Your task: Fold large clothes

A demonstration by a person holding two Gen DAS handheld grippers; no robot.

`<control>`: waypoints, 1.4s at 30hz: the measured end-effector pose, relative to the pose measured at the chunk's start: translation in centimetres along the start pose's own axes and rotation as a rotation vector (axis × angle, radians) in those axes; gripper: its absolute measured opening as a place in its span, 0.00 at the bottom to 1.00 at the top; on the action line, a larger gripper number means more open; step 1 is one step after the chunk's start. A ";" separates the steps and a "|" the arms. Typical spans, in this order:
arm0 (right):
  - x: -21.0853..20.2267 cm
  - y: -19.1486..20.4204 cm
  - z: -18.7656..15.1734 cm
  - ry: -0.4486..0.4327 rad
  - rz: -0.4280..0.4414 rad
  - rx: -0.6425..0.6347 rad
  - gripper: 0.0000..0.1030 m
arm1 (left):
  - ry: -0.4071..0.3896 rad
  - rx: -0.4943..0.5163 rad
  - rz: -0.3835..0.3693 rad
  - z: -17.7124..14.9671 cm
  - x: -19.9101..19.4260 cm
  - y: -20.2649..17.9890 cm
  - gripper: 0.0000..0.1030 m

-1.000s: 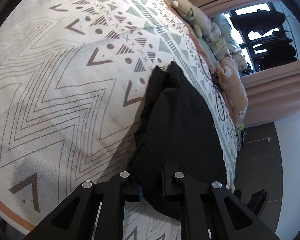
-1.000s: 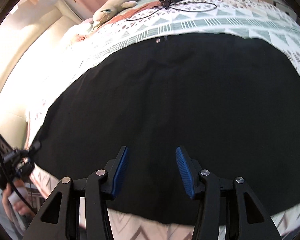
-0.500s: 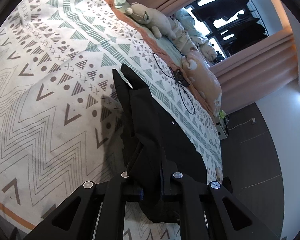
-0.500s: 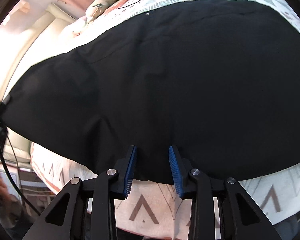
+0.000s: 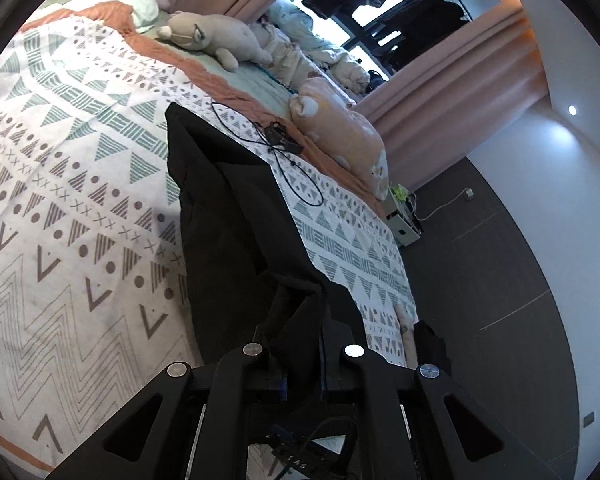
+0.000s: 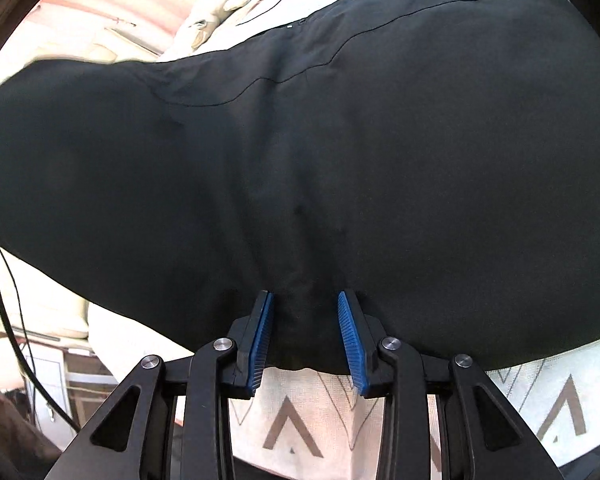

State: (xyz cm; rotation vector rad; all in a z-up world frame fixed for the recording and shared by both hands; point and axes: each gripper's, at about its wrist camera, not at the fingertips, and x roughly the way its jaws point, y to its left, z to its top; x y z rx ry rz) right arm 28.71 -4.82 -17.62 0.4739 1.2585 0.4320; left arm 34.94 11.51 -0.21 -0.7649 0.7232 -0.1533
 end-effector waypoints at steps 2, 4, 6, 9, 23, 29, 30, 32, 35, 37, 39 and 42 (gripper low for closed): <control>-0.3 -0.9 0.3 0.022 0.045 0.027 0.34 | 0.017 0.025 -0.012 -0.3 1.0 -1.7 0.09; -1.3 -1.7 1.1 0.034 0.073 0.049 0.34 | 0.031 0.046 -0.024 -0.5 1.8 -3.1 0.09; -2.7 -2.3 1.5 0.011 0.064 0.048 0.34 | 0.042 0.070 -0.032 -0.7 2.8 -4.5 0.09; -6.0 -3.4 2.1 -0.051 0.082 0.055 0.34 | 0.062 0.094 -0.037 -0.9 4.3 -6.2 0.09; -20.1 -17.5 1.1 -0.336 -0.049 0.339 0.34 | 0.260 0.160 -0.037 -5.3 15.6 -11.4 0.09; -22.9 -21.1 -0.5 -0.368 -0.057 0.433 0.34 | 0.387 0.226 -0.023 -9.5 20.5 -13.3 0.09; -22.9 -21.0 -0.7 -0.369 -0.060 0.436 0.34 | 0.401 0.235 -0.023 -10.1 21.1 -13.6 0.09; -23.4 -21.4 -1.1 -0.371 -0.072 0.436 0.34 | 0.425 0.236 -0.019 -11.1 22.0 -13.9 0.09; -23.9 -21.3 -1.3 -0.373 -0.077 0.433 0.34 | 0.456 0.255 -0.024 -12.5 22.9 -14.6 0.09; -24.2 -22.0 -1.3 -0.375 -0.070 0.429 0.34 | 0.481 0.266 -0.039 -13.4 23.4 -15.1 0.09; -24.5 -21.8 -1.3 -0.377 -0.054 0.415 0.36 | 0.512 0.292 -0.044 -14.6 23.9 -15.8 0.09; -24.8 -21.1 -1.1 -0.396 -0.035 0.396 0.57 | 0.572 0.324 -0.047 -15.6 24.3 -16.5 0.18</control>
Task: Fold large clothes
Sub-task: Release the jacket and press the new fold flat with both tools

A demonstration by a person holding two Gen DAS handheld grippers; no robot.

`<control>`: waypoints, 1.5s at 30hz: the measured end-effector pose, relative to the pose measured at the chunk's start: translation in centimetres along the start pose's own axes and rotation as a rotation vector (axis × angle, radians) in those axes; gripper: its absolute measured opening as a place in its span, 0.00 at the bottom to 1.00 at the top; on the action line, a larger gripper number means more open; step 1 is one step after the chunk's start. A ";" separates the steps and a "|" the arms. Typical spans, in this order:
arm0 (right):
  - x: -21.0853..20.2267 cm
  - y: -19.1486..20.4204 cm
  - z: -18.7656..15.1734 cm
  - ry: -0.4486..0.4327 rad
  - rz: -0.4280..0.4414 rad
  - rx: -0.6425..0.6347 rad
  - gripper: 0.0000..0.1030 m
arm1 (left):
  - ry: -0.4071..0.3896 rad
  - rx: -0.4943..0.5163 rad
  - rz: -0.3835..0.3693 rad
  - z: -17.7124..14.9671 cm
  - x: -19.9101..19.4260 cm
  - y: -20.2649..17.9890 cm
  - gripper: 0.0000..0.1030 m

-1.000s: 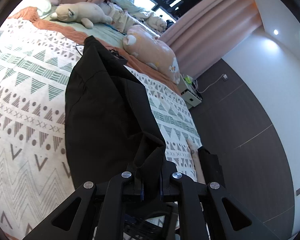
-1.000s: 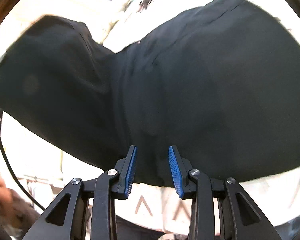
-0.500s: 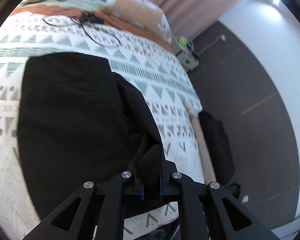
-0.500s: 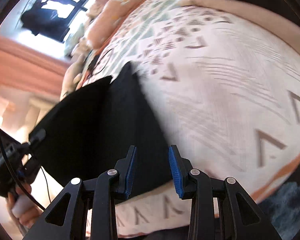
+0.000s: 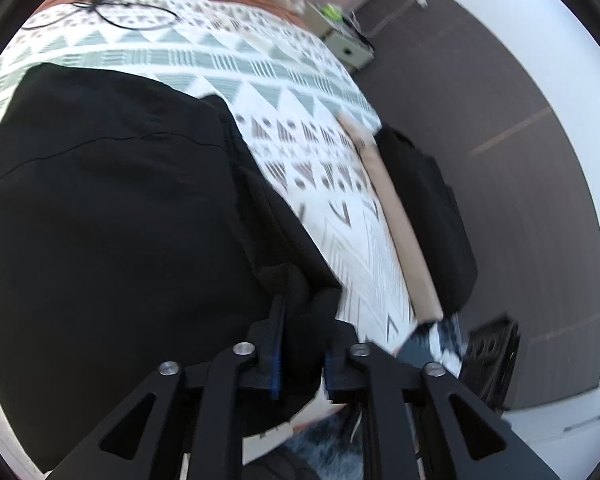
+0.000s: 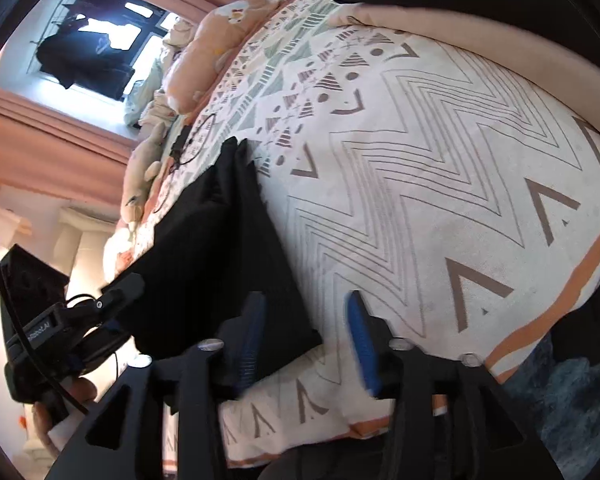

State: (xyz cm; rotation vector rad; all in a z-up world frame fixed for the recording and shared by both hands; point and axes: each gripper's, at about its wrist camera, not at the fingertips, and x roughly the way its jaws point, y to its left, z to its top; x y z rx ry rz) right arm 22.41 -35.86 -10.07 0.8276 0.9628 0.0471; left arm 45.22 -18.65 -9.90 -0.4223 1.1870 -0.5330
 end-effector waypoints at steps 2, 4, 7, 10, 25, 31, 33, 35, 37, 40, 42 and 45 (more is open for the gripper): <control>0.1 0.6 0.0 -0.007 0.021 -0.012 0.59 | 0.017 -0.006 -0.006 -0.1 -0.2 0.1 0.32; 0.4 1.5 0.0 -0.001 0.044 -0.026 0.59 | -0.001 -0.026 -0.045 0.0 -1.3 0.8 0.41; 1.0 3.0 -0.2 0.009 0.077 -0.051 0.59 | -0.058 -0.053 -0.051 -0.1 -3.6 2.1 0.49; 2.0 4.4 -0.5 0.035 0.102 -0.068 0.59 | -0.103 -0.069 0.009 0.0 -6.0 3.9 0.49; 5.7 5.0 -1.6 0.018 0.100 -0.130 0.07 | -0.147 -0.264 0.282 -4.5 -11.9 15.3 0.49; 4.8 2.6 -2.0 0.003 0.096 -0.090 0.06 | -0.094 -0.288 0.289 -6.8 -10.3 17.3 0.42; 4.7 1.6 -2.0 0.006 0.093 -0.068 0.06 | -0.090 -0.287 0.274 -7.1 -9.6 17.2 0.38; 4.8 0.8 -2.2 0.016 0.085 -0.058 0.06 | -0.089 -0.286 0.247 -7.6 -9.2 17.0 0.33; 5.0 0.5 -2.3 0.027 0.076 -0.064 0.06 | -0.081 -0.288 0.239 -7.8 -8.8 17.1 0.30; 5.4 0.2 -2.3 0.059 0.070 -0.068 0.07 | -0.082 -0.289 0.229 -8.0 -8.9 16.8 0.29; 5.4 0.1 -1.9 0.073 0.062 -0.058 0.11 | -0.082 -0.284 0.234 -8.1 -8.8 16.8 0.29; 5.0 0.4 -0.7 0.068 0.048 -0.054 0.26 | -0.080 -0.279 0.235 -8.1 -8.9 16.9 0.29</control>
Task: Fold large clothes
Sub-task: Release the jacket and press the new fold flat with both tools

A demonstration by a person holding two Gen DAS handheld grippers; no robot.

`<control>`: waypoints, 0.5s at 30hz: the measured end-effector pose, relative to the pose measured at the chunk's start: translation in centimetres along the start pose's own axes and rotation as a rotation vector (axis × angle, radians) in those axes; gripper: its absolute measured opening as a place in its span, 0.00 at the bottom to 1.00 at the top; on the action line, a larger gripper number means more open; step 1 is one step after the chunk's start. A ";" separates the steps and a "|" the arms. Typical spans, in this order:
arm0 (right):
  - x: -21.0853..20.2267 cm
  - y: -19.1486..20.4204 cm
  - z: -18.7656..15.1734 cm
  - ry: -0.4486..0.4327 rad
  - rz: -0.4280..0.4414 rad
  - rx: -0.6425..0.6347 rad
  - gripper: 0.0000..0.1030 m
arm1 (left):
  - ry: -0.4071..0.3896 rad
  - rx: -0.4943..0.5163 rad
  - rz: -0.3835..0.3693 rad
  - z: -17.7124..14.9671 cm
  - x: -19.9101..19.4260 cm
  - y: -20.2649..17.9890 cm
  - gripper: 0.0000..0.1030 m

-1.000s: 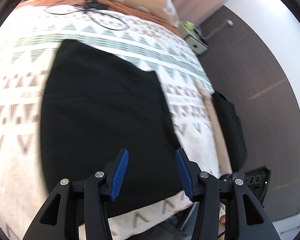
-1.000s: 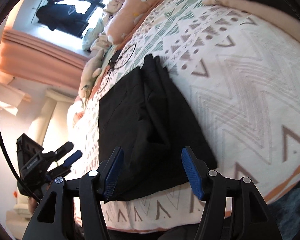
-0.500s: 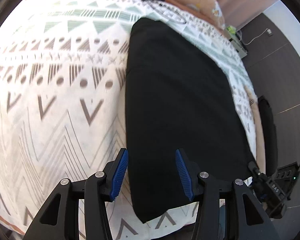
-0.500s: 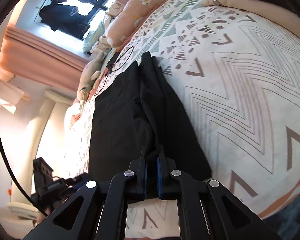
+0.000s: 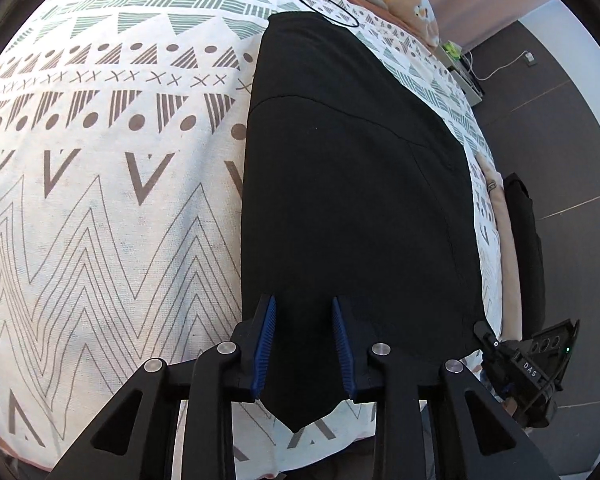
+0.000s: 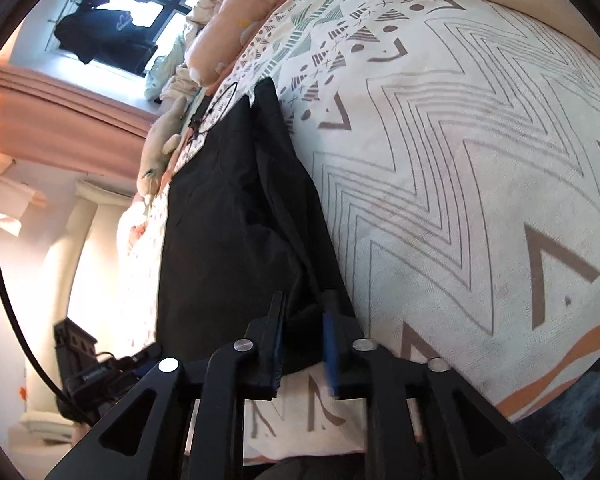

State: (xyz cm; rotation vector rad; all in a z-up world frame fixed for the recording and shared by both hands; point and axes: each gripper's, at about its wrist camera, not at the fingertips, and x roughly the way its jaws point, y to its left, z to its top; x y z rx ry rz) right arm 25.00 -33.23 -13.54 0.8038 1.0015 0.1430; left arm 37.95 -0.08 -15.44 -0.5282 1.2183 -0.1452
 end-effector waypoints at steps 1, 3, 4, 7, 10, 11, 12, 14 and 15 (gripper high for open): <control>-0.1 0.3 0.5 -0.007 -0.017 -0.014 0.33 | 0.000 0.005 0.005 0.1 -0.1 -0.1 0.29; -0.2 0.9 1.6 -0.013 -0.031 -0.042 0.49 | -0.004 0.019 0.018 0.6 0.1 -0.4 0.31; -0.1 1.1 2.1 -0.014 -0.029 -0.055 0.54 | -0.009 0.026 0.022 0.8 0.1 -0.5 0.33; 0.9 2.0 3.8 0.020 -0.041 -0.101 0.56 | -0.019 0.014 0.014 1.3 0.3 -0.3 0.40; 2.3 2.5 5.4 0.056 -0.041 -0.125 0.56 | -0.021 -0.023 0.011 2.1 0.7 0.3 0.41; 2.8 2.6 6.0 0.067 -0.043 -0.135 0.56 | -0.020 -0.032 0.009 2.4 0.9 0.6 0.41; 3.3 2.8 6.5 0.078 -0.042 -0.146 0.56 | -0.021 -0.037 0.008 2.6 1.0 0.7 0.41; 4.4 2.9 7.6 0.102 -0.036 -0.162 0.56 | -0.025 -0.044 0.004 3.3 1.1 1.0 0.41; 4.8 3.0 8.0 0.112 -0.037 -0.164 0.56 | -0.030 -0.046 0.004 3.7 1.2 1.1 0.41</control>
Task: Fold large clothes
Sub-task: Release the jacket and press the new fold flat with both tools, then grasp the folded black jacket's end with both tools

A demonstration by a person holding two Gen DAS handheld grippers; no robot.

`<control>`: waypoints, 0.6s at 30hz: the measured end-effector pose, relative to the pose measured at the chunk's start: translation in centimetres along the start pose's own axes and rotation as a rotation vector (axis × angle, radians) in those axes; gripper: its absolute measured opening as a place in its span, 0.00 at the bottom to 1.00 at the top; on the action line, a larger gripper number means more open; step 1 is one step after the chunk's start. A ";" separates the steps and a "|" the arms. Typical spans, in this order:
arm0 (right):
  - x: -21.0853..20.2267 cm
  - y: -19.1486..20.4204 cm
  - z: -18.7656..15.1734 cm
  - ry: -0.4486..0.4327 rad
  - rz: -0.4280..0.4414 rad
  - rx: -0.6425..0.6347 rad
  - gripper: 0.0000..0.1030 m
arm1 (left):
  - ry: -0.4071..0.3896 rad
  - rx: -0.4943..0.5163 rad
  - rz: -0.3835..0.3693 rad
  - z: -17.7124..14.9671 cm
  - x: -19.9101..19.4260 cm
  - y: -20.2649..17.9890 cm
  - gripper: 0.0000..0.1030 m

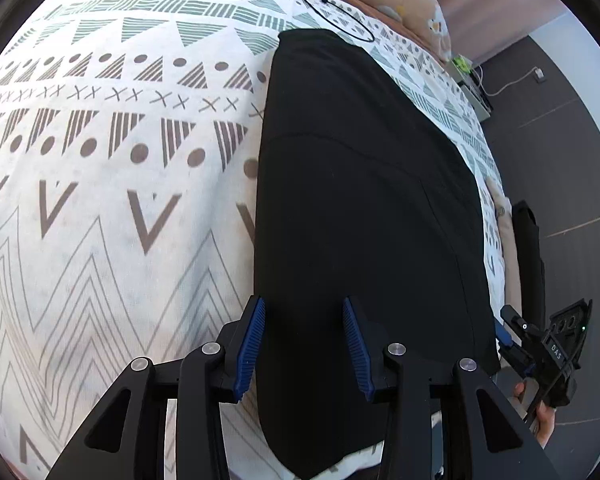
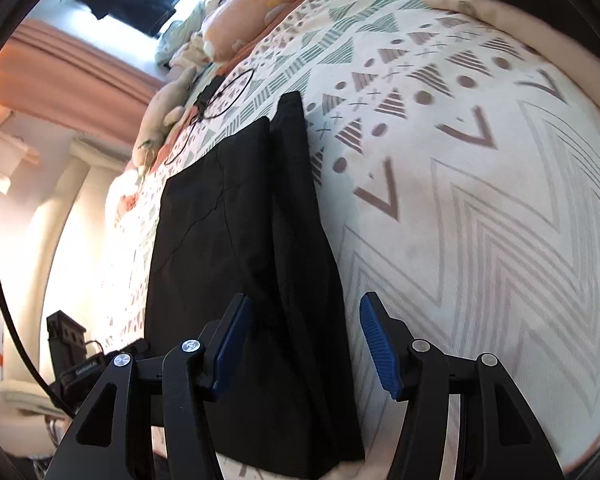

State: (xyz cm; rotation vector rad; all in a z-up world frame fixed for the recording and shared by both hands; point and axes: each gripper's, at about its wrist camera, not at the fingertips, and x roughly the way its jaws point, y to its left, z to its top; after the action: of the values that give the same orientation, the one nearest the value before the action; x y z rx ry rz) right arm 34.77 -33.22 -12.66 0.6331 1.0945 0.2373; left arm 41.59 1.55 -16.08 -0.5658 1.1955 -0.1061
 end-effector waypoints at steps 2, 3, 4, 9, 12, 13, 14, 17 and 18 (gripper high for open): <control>1.0 0.0 1.1 0.026 0.011 -0.009 0.56 | -0.011 -0.002 0.008 0.7 0.2 0.2 0.41; 1.5 0.0 1.7 0.037 0.018 -0.015 0.56 | -0.015 -0.005 0.010 1.1 0.3 0.2 0.41; 2.1 0.1 2.2 0.047 0.025 -0.019 0.56 | -0.018 -0.007 0.010 1.5 0.4 0.3 0.41; 4.6 -0.1 5.0 0.086 0.055 -0.029 0.69 | -0.028 -0.003 0.025 3.5 1.3 0.6 0.55; 6.0 -0.3 6.5 0.106 0.085 -0.030 0.71 | -0.037 -0.011 0.018 4.8 2.0 1.0 0.58; 6.6 -0.4 6.9 0.114 0.098 -0.031 0.71 | -0.037 -0.020 0.013 5.3 2.3 1.2 0.58; 7.1 -0.5 7.3 0.122 0.106 -0.031 0.71 | -0.038 -0.028 0.007 5.7 2.5 1.4 0.58; 8.7 -0.4 8.5 0.172 0.173 -0.041 0.71 | -0.042 -0.038 -0.002 7.0 3.2 1.6 0.58; 9.2 -0.3 8.7 0.191 0.198 -0.041 0.71 | -0.045 -0.034 -0.001 7.4 3.3 1.6 0.58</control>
State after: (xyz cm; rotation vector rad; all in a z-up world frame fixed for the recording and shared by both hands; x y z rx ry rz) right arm 46.59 -32.20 -17.10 0.6930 1.2076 0.4980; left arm 49.13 4.32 -17.83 -0.5951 1.1557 -0.0737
